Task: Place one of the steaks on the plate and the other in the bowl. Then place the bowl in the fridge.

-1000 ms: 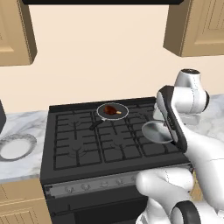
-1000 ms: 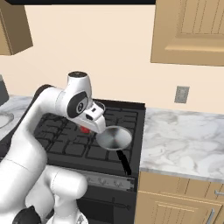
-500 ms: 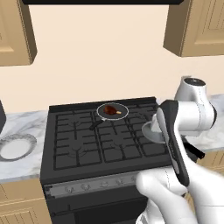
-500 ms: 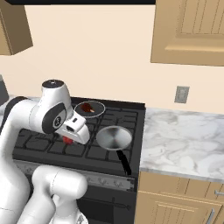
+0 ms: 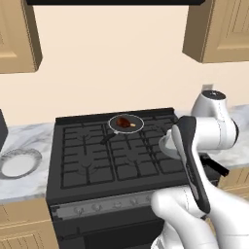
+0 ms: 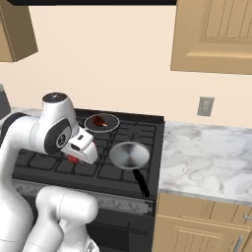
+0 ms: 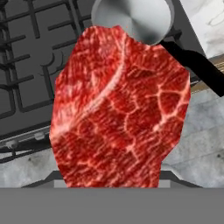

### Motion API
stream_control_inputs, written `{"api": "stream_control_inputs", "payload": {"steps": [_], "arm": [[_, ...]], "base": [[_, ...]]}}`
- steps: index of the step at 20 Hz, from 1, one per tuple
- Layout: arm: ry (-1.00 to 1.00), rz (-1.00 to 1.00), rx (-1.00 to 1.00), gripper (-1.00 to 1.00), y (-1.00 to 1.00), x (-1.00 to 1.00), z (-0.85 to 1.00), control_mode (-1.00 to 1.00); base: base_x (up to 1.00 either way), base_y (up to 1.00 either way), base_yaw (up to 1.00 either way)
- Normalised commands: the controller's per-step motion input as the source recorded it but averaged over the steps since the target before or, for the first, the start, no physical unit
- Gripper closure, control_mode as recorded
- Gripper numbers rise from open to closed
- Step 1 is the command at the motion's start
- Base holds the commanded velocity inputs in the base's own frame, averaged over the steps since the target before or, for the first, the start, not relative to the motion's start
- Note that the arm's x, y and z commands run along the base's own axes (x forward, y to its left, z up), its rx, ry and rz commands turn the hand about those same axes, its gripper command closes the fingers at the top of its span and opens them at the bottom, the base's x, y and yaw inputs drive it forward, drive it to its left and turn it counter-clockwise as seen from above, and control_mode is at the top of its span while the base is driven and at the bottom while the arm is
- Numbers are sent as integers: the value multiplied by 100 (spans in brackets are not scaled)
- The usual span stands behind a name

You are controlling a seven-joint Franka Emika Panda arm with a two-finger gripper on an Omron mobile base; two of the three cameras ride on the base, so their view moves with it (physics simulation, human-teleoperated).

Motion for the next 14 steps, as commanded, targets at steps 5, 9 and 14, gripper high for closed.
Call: {"api": "stream_control_inputs", "payload": {"steps": [5, 9, 14], "arm": [[0, 0, 0, 100, 0, 0, 0, 100], [0, 0, 0, 100, 0, 0, 0, 100], [0, 0, 0, 100, 0, 0, 0, 100]], "base": [[0, 81, 0], [0, 97, 0], [0, 100, 0]]}}
